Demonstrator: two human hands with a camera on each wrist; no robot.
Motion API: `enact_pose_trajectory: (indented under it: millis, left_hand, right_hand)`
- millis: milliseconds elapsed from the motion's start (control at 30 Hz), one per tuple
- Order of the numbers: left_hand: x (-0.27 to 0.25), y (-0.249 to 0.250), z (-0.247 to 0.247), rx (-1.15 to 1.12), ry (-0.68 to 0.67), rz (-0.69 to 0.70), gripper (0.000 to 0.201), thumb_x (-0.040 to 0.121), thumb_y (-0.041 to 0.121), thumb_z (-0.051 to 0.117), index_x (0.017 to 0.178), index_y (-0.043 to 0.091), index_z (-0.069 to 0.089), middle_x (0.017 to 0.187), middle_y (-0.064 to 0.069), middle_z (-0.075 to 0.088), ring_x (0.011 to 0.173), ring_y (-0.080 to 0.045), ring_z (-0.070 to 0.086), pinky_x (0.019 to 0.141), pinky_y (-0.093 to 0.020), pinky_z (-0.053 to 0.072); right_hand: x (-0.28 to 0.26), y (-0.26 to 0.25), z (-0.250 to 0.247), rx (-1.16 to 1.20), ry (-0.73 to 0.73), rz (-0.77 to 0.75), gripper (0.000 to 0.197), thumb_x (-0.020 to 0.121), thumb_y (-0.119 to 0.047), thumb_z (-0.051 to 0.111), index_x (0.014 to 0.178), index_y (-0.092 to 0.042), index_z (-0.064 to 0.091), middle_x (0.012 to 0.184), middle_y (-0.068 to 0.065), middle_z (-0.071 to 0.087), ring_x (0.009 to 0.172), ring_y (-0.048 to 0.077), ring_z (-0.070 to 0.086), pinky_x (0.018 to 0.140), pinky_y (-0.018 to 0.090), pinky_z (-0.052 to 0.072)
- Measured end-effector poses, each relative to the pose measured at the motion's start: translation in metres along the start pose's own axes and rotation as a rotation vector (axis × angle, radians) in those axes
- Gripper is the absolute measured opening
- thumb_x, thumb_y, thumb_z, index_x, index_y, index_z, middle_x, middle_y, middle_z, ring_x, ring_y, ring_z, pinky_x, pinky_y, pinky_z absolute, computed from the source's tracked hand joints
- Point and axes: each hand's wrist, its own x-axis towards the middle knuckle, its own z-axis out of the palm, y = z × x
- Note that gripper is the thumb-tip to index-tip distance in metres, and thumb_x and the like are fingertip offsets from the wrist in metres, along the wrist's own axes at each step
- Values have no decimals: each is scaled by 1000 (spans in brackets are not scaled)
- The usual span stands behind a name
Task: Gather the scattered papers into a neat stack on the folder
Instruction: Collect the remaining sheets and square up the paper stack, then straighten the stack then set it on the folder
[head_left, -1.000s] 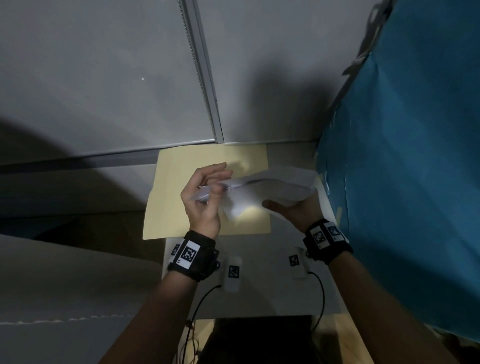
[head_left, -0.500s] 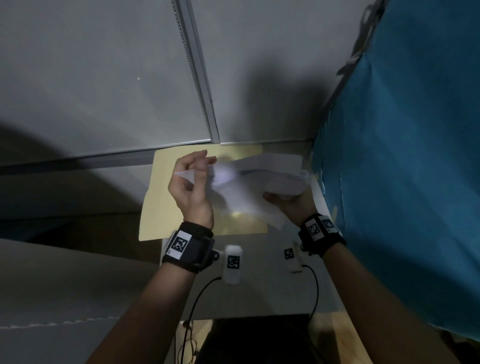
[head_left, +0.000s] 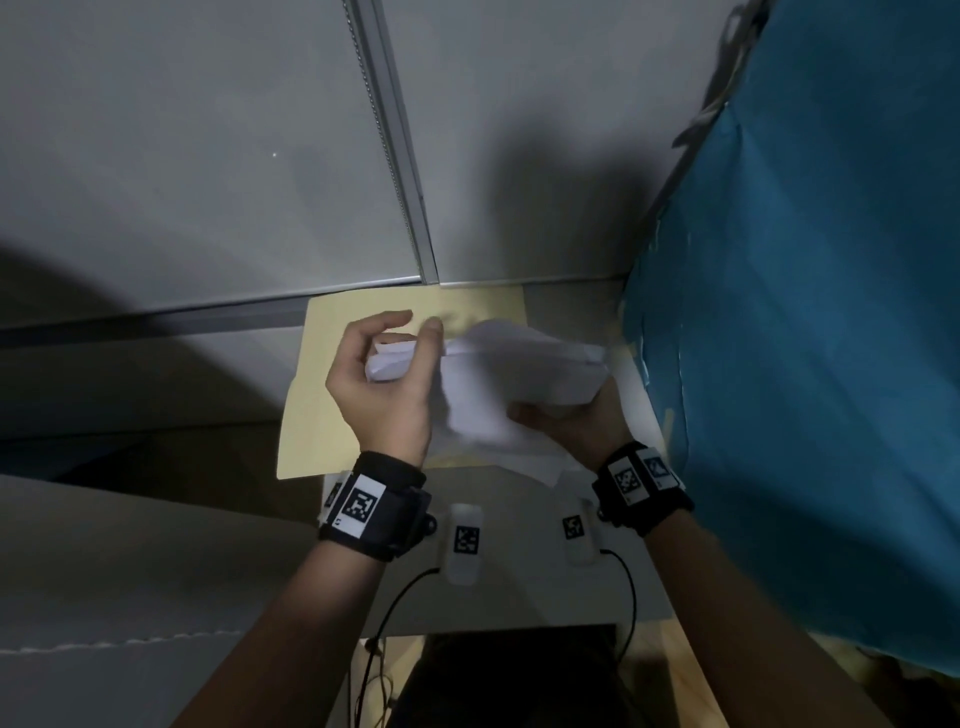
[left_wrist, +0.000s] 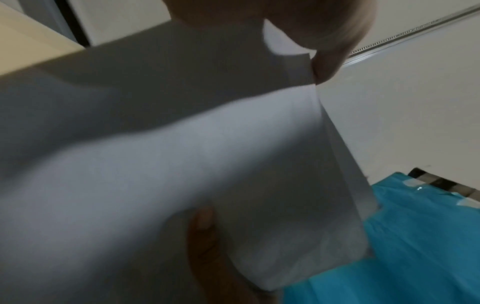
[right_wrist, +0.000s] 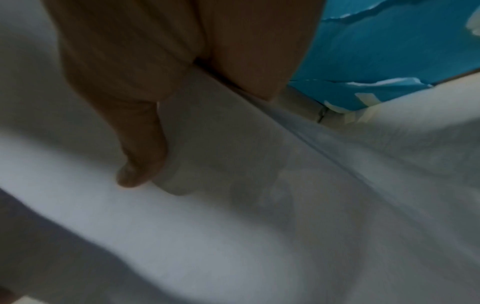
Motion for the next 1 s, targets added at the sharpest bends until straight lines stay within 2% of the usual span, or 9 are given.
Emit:
enact_pose_trajectory:
  millis: [100,200,267,333,567,733,867,933,1000]
  left_hand:
    - [-5,-4,0,-22,-16,12,47,77,28,94,112,6,72,84,-2,76,83,-18,73,99,-39,57]
    - [1,-27,-12,-73,-241,-35,73,71,35,88,132,4,63,107,0,77,103,-13,73,99,-29,56]
    - [4,-48,-25,-16,-428,-119,66,65,31,95,119,9,65,108,12,78,106,-16,73,93,-25,56]
    - [4,-66,-32,143,-526,-200,53,59,28,107,97,12,73,94,9,81,95,-21,78,81,-32,59]
    - [-17,-80,-22,192,-389,-364,38,64,15,105,92,9,80,89,8,85,87,-9,81,80,-35,66]
    - [-27,-42,-8,115,-270,-276,46,64,20,106,97,25,74,93,17,80,87,7,77,77,-15,60]
    - [-20,-33,-7,73,-305,-184,44,64,22,106,95,23,74,97,-1,81,96,-17,79,84,-30,64]
    - [-14,-41,-6,115,-350,-149,40,66,25,105,91,19,75,93,-8,80,92,-27,77,82,-37,62]
    - [-9,-56,-3,166,-365,-190,39,67,23,104,93,13,78,92,-3,82,87,-20,79,78,-30,63]
  right_hand:
    - [-6,10,2,-31,-42,41,56,61,-11,98,95,-35,60,100,-17,65,82,-18,62,70,12,56]
    - [-2,23,3,-12,-14,128,48,67,-12,95,94,-32,60,102,-10,66,92,-1,64,83,34,61]
    - [1,30,1,20,19,141,42,68,-9,93,94,-26,66,102,-3,71,100,16,69,86,42,61]
    - [5,29,-2,66,50,134,38,68,-7,93,95,-21,71,102,-2,75,103,20,71,85,36,61]
    - [6,13,0,34,-72,121,56,67,-16,96,116,-15,69,112,1,75,105,14,72,90,39,60]
    - [5,-8,-3,10,72,-29,38,73,-16,92,104,-16,69,101,0,74,93,9,71,76,24,59]
    - [2,-13,-8,26,69,-18,38,66,-11,95,87,-28,69,93,-6,74,92,1,71,84,33,62]
    - [4,-10,-10,38,73,-23,37,67,-8,94,84,-29,69,89,-11,73,84,-8,70,77,22,61]
    - [7,-5,-11,5,63,-21,42,69,-5,92,91,-28,66,94,-14,69,81,-17,65,70,8,54]
